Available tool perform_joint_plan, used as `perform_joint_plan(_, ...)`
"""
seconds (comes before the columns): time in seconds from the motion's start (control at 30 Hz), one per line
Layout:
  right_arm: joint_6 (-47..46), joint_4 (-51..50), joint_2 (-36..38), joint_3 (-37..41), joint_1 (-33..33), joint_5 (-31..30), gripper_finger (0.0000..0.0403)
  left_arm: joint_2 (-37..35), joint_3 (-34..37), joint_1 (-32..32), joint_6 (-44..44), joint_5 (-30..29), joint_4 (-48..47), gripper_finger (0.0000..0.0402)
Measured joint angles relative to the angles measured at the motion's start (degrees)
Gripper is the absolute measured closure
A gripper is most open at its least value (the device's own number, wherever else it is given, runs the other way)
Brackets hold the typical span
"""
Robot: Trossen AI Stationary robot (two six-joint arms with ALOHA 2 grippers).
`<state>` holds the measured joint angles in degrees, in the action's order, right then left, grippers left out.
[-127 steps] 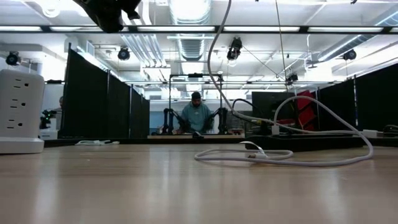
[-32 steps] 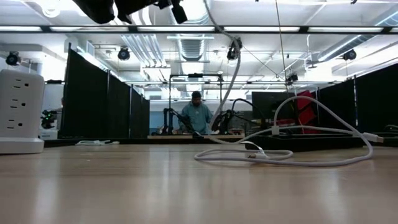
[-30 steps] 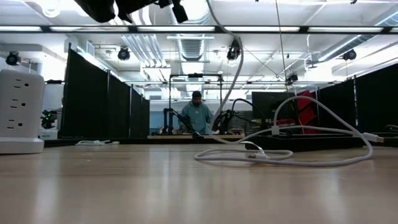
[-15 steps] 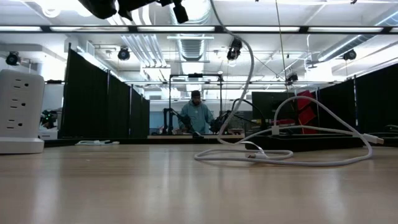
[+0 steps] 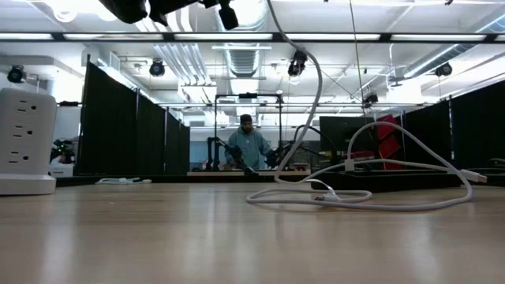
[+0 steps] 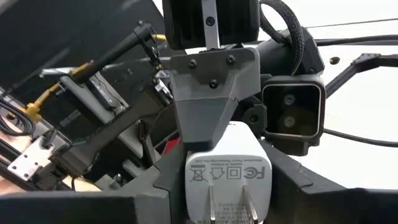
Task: Insert USB
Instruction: Insert the white charger adapter into the black outlet extension
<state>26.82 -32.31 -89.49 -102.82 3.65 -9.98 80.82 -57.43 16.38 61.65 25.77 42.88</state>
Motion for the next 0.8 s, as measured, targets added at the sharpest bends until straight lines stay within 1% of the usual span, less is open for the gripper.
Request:
perform_joint_plan(0.13,-0.07,-0.05,0.15,0.02,-0.15,0.13,0.026,-0.03,0.0,0.02,-1.38,1.03,-0.38,0.0274)
perform_joint_plan(0.17,-0.47,-0.01,0.25,0.04,-0.32,0.13,0.026,-0.03,0.0,0.02,-2.04,1.25,-0.35,0.0266)
perform_joint_plan(0.3,-1.92,1.16,2.08,0.04,-0.47,-0.4,0.026,-0.14,0.15,0.26,-5.56,4.14,-1.19,0.0193)
perform_joint_plan(0.4,-3.0,1.27,4.11,-0.2,-0.61,-0.54,0.026,-0.12,0.2,0.28,-6.97,4.37,-1.54,0.0144)
perform_joint_plan(0.5,-4.36,-0.73,5.54,-0.1,-0.66,-0.32,0.026,-0.39,0.2,0.33,-10.16,5.26,-1.33,0.0116)
perform_joint_plan(0.57,-5.23,-2.64,6.89,0.02,-0.66,-0.15,0.026,-1.2,0.2,0.33,-13.83,6.97,-2.98,0.0109)
perform_joint_plan(0.63,-5.99,-4.06,8.91,-0.02,-0.64,-0.23,0.026,-3.44,0.2,0.31,-18.68,7.71,-8.78,0.0111)
perform_joint_plan(0.67,-6.26,-5.07,9.85,-0.08,-0.64,-0.33,0.026,-4.83,0.1,0.31,-21.68,7.84,-13.36,0.0115)
perform_joint_plan(0.7,-6.56,-6.09,10.72,-0.16,-0.64,-0.59,0.026,-6.53,-0.57,0.31,-25.33,7.64,-20.29,0.012)
perform_joint_plan(0.73,-6.98,-7.18,11.32,-0.2,-0.64,-0.67,0.026,-8.1,-1.91,0.28,-29.67,6.18,-29.03,0.0126)
perform_joint_plan(0.77,-7.47,-8.55,11.74,-0.2,-0.64,-0.68,0.026,-9.55,-3.99,0.2,-34.88,3.41,-39.32,0.0133)
perform_joint_plan(0.8,-7.72,-9.95,12.26,-0.16,-0.64,-0.72,0.026,-10.83,-6.74,-0.33,-40.13,-0.66,-50.92,0.0139)
